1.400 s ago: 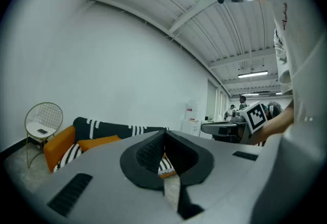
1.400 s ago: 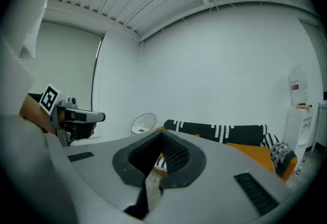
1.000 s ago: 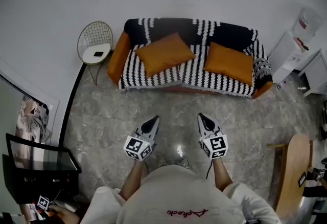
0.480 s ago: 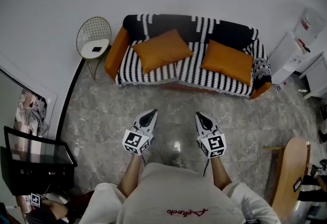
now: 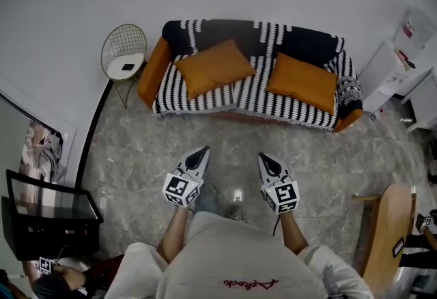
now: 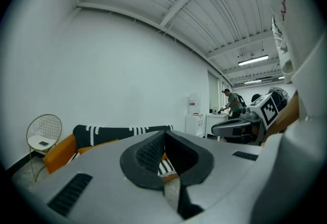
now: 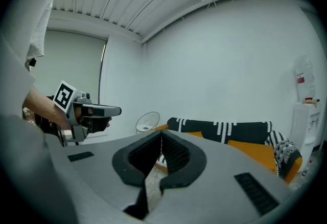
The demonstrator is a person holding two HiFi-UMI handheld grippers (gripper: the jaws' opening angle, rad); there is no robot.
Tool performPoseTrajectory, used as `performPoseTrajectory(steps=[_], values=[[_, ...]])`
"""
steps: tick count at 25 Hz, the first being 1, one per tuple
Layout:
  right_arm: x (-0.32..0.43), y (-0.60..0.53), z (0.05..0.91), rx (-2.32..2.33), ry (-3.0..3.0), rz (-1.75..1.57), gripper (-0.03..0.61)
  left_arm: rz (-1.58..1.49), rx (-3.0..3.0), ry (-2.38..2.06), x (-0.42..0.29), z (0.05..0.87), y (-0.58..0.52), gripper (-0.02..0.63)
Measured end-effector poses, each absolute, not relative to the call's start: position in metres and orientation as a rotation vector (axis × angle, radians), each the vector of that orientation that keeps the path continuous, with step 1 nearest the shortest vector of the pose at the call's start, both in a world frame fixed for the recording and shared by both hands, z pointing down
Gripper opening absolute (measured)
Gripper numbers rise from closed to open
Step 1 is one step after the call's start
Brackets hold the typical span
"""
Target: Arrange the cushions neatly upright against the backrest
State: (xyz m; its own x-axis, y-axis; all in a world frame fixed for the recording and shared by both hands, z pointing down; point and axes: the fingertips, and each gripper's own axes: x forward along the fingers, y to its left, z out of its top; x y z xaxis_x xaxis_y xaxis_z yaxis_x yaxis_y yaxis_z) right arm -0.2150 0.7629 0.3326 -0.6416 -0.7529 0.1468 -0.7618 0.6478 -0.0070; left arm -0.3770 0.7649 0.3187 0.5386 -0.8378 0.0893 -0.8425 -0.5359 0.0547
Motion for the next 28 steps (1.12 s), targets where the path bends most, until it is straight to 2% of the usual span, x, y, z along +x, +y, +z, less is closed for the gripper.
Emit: performPoseTrajectory(steps=[18,28], values=[[-0.23,0.68,0.339,1.248,-2.739,0.082,0.028,0.042,2.675,-1.425,-0.385,0.334,0.677,0.029],[-0.285,0.561,0.343,1.221,-2.709,0.09,0.028,0.017,2.638,-1.419,-0.441,0.339,0.566,0.029]])
